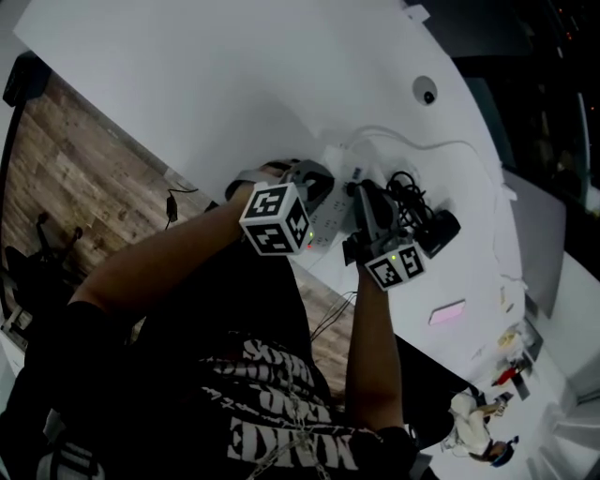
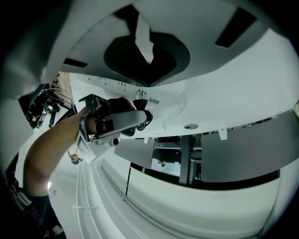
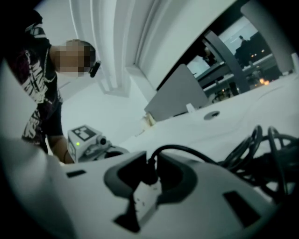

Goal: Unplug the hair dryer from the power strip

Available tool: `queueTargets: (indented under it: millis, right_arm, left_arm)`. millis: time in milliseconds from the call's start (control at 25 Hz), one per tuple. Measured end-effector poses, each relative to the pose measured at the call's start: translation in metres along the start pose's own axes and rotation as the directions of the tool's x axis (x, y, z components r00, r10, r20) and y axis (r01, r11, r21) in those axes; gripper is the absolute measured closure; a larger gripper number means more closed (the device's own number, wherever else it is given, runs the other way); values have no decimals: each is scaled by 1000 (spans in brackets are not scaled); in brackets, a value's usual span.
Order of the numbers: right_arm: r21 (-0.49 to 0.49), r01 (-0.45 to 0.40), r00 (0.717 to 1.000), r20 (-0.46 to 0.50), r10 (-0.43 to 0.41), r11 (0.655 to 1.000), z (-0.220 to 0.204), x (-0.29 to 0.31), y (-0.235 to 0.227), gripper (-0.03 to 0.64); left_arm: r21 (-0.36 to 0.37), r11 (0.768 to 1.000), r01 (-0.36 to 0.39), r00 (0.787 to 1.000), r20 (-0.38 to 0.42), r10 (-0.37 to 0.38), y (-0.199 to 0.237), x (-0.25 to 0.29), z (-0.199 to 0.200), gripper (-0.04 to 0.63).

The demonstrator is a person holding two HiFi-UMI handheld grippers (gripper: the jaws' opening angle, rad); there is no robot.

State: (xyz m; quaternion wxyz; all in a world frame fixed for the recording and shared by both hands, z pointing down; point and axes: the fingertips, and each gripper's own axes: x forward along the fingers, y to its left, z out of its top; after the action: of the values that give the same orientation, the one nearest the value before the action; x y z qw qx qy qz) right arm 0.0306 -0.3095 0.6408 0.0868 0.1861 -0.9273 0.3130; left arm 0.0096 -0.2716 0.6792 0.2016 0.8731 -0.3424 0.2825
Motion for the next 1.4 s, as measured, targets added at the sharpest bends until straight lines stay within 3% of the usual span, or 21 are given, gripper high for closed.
queueTargets:
  millis: [360, 560, 680, 760, 880, 920, 1000, 1120, 1240, 1400]
  right_arm:
    - [-1, -42, 999, 25, 42, 999, 6, 1, 2, 540]
    - [-76, -87, 996, -39, 85, 993, -1, 1, 7, 540]
    - [-154, -75, 996, -57, 67, 985, -2, 2, 6, 537]
    - [-292, -56, 997, -69, 38, 955, -3, 6, 12, 523]
    - [-559, -80, 994, -107, 24, 825, -15, 15, 35, 523]
    - [-610, -89, 992, -125, 16, 787, -21, 17, 40, 528]
    - [-652, -91, 989, -150, -9, 753, -28, 18, 42, 529]
    - [-653, -80, 982, -183, -55, 753, -33, 14, 38, 526]
    - [-617, -67, 974, -210, -81, 784, -47, 18, 28, 472]
    - [-581, -38, 978, -188, -89, 813, -50, 28, 19, 472]
  left_arm:
    - [-27, 1000, -16, 999, 28, 17, 1, -3, 1, 572]
    - [-27, 999, -27, 999, 33, 28, 3, 0, 1, 572]
    - [-23, 999, -32, 999, 36, 33, 3, 1, 2, 572]
    - [-13, 999, -36, 998, 43, 36, 3, 1, 2, 572]
    - [-15, 999, -38, 997, 61, 39, 3, -5, -3, 572]
    - [-16, 999, -43, 997, 61, 44, 3, -7, -5, 572]
    - [-11, 999, -50, 997, 54, 51, 2, -7, -7, 572]
    - [-31, 999, -43, 998, 45, 45, -3, -5, -6, 572]
    - [-49, 998, -45, 998, 42, 47, -1, -6, -8, 572]
    - [-19, 998, -56, 998, 27, 56, 8, -6, -9, 572]
